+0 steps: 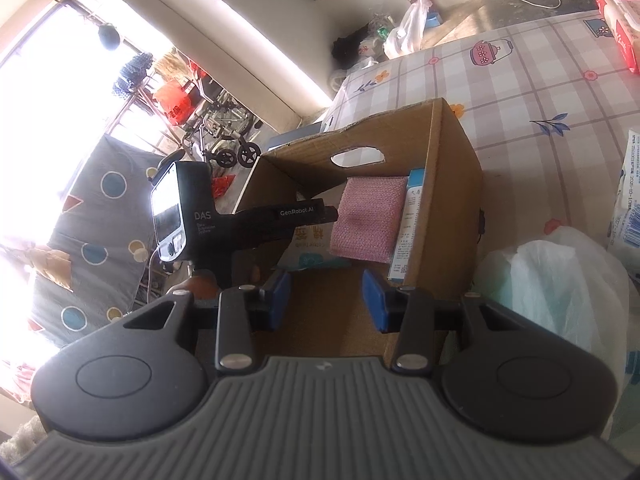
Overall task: Organize soft objects
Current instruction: 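Move the left gripper out of the box back over the bed items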
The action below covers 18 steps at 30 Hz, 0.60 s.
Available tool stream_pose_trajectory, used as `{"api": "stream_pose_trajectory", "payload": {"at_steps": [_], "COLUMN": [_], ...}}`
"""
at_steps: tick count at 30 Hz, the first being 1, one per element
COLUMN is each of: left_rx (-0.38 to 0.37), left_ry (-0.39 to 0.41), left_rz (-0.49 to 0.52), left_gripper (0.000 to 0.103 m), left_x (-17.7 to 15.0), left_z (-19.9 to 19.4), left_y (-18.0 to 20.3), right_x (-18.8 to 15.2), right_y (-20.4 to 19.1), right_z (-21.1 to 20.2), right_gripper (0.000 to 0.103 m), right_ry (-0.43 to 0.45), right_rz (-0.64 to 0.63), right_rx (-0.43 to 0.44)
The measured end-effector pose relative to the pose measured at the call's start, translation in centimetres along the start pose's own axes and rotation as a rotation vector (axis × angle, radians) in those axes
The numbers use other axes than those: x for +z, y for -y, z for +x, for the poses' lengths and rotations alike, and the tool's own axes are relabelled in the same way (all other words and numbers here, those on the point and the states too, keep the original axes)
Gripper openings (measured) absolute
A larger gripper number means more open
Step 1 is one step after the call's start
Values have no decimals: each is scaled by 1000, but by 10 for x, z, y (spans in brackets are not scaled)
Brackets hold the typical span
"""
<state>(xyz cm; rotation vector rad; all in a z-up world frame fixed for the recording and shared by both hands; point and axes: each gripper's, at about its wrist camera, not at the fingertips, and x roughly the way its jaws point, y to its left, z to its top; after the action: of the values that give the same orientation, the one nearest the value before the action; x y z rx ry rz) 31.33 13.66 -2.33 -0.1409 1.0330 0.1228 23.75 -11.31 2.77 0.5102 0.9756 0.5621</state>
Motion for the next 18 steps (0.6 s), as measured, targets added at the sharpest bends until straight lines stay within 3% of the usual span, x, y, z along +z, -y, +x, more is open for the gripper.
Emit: {"api": "stream_pose_trajectory", "payload": {"at_steps": [5, 9, 18], "left_rx": [-33, -101, -280], "left_ry": [85, 140, 265], "left_rz": [-19, -22, 143], "left_gripper": [79, 80, 86], "left_x": [-1, -5, -28], "left_z": [-37, -73, -143], "left_y": [-5, -4, 46], "right_x": [0, 0, 3], "right_y": [2, 3, 27], "right_z": [-16, -39, -112], "right_gripper": [42, 43, 49], "right_ry": [37, 82, 207], "right_rz": [-36, -70, -66], "right_rx": [-34, -68, -198]}}
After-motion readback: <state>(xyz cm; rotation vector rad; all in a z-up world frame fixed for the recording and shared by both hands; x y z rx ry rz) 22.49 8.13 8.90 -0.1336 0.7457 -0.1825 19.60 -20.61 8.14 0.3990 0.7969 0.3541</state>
